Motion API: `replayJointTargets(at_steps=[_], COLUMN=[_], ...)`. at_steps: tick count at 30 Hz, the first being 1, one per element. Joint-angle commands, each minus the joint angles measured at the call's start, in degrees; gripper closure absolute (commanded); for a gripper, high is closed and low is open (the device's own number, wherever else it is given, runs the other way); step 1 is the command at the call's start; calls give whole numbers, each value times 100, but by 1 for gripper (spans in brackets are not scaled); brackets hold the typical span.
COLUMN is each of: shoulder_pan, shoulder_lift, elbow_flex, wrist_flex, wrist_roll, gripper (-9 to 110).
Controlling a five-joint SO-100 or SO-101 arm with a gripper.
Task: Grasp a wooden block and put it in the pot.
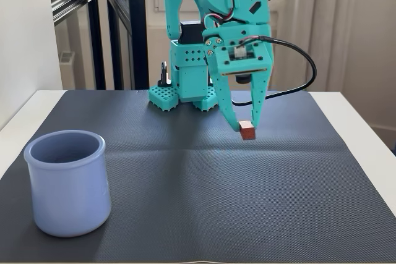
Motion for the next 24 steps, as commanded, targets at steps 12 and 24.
replayJointTargets(at_steps=[12,24], shoulder_pan=[1828,2892], shoulder_lift=[1143,853], elbow_flex=[-501,-668], wrist_flex=[-9,-79], wrist_roll=[-545,-1336], gripper=[97,97])
